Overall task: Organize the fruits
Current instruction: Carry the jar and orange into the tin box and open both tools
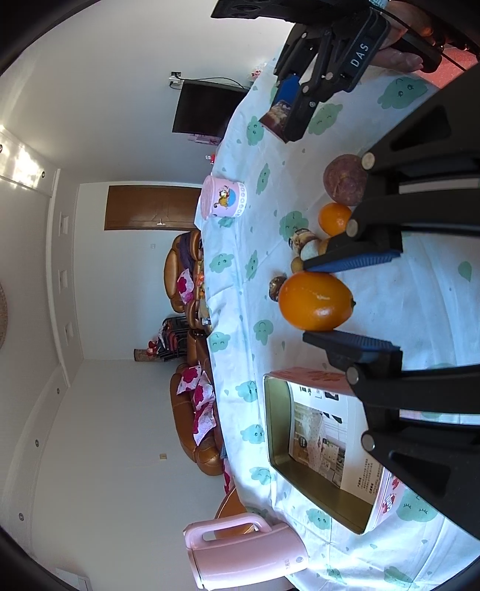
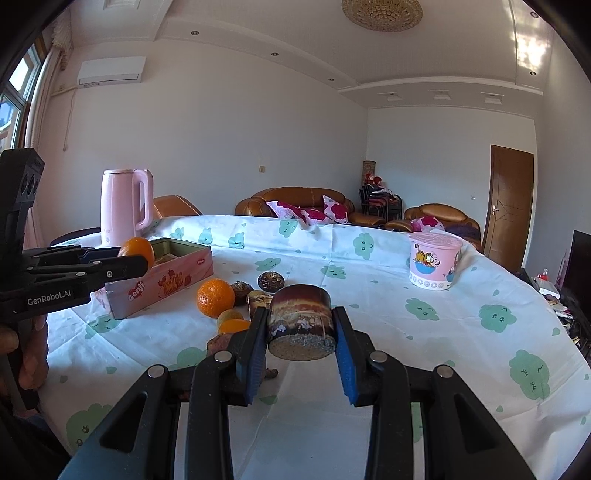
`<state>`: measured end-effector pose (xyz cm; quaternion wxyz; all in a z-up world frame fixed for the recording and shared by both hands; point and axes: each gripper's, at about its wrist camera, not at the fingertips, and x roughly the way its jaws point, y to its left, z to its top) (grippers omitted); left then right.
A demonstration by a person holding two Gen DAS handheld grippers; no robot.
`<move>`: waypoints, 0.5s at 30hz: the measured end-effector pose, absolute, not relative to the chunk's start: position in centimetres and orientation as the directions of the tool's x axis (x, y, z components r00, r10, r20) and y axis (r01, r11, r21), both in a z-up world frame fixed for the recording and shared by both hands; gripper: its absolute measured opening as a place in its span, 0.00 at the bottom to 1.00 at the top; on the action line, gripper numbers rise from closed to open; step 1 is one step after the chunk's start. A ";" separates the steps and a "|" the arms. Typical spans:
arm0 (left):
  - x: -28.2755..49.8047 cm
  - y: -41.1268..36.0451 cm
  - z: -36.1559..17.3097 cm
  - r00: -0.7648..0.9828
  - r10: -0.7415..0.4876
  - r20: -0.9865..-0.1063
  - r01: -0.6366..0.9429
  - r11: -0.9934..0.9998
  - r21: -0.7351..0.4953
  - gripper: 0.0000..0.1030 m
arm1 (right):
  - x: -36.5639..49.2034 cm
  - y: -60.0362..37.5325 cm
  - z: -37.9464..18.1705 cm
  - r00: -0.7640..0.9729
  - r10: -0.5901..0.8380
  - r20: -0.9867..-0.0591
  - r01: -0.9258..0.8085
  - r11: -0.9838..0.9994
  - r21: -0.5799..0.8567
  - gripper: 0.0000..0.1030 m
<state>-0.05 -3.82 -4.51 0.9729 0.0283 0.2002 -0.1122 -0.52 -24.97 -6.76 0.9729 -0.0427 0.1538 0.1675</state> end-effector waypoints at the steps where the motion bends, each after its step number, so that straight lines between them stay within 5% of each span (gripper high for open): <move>1: 0.0 -3.6 -4.2 0.899 -0.196 -0.392 0.220 0.975 0.015 0.31 | -0.5 -24.9 -6.3 0.892 0.325 -0.313 -0.347 0.938 -0.016 0.35; 15: 2.1 1.8 -1.3 0.918 -0.069 -0.391 0.080 0.997 0.011 0.31 | 1.4 -18.0 1.1 0.841 0.468 -0.271 -0.485 0.875 0.006 0.35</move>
